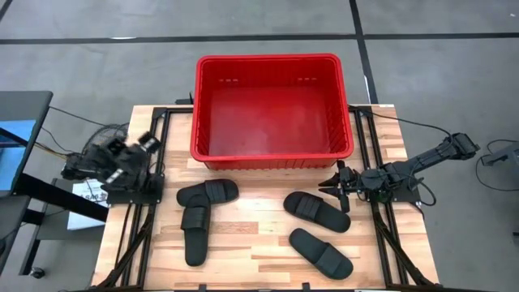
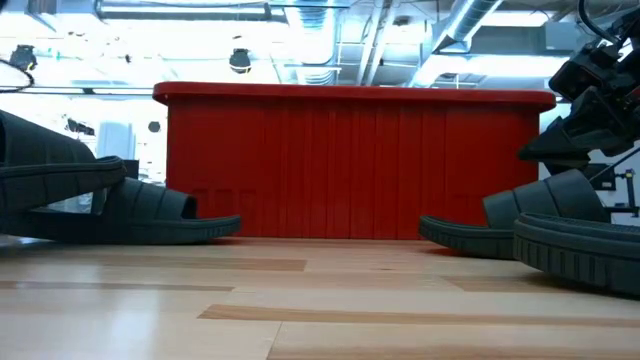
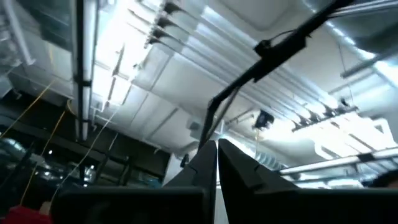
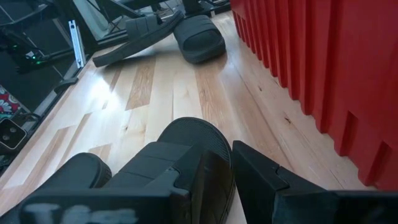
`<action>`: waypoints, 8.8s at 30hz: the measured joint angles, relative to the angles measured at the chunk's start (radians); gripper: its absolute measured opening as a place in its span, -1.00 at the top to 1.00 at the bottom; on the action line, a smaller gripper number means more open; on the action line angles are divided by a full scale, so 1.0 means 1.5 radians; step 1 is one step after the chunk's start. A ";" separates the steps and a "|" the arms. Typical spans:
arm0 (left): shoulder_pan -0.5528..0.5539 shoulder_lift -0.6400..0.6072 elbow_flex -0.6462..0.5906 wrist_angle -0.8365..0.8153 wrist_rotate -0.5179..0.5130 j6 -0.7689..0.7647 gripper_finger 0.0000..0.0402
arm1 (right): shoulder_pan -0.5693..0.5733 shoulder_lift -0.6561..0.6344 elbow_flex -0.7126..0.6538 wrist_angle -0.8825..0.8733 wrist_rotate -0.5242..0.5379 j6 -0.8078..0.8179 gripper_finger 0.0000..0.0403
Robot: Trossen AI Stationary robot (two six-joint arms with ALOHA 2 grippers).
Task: Pick and place slides into bin
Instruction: Put the black slide into the red bin
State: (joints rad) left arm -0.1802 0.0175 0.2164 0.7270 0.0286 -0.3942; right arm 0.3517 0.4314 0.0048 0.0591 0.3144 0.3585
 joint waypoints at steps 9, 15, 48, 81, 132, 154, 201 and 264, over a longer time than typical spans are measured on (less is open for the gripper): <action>0.001 0.096 0.253 -0.400 -0.012 0.103 0.97 | 0.000 0.000 0.000 0.000 0.000 0.000 0.62; 0.001 0.186 0.437 -0.648 -0.077 0.112 0.97 | 0.000 0.000 0.000 0.000 0.000 0.000 0.62; 0.000 0.455 0.719 -1.301 0.094 -0.009 0.97 | 0.000 0.000 0.000 0.000 0.000 0.000 0.62; -0.354 0.608 0.603 -1.178 -0.066 -0.106 0.97 | 0.000 0.000 0.000 0.000 0.000 0.000 0.62; -0.401 0.677 0.407 -1.044 -0.191 -0.043 0.39 | 0.000 0.000 0.000 0.000 0.000 0.000 0.62; -0.255 0.726 0.361 -1.083 -0.272 0.104 0.36 | 0.000 0.000 0.000 0.000 0.000 0.000 0.62; -0.038 0.732 0.347 -1.040 -0.091 0.284 0.36 | 0.000 0.000 0.000 0.000 0.000 0.000 0.62; -0.060 0.800 0.324 -1.005 -0.017 0.219 0.98 | 0.000 0.000 0.000 0.000 0.000 0.000 0.62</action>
State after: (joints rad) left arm -0.2696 1.2181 0.7021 -0.7804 0.0025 -0.0659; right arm 0.3515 0.4316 0.0048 0.0589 0.3141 0.3584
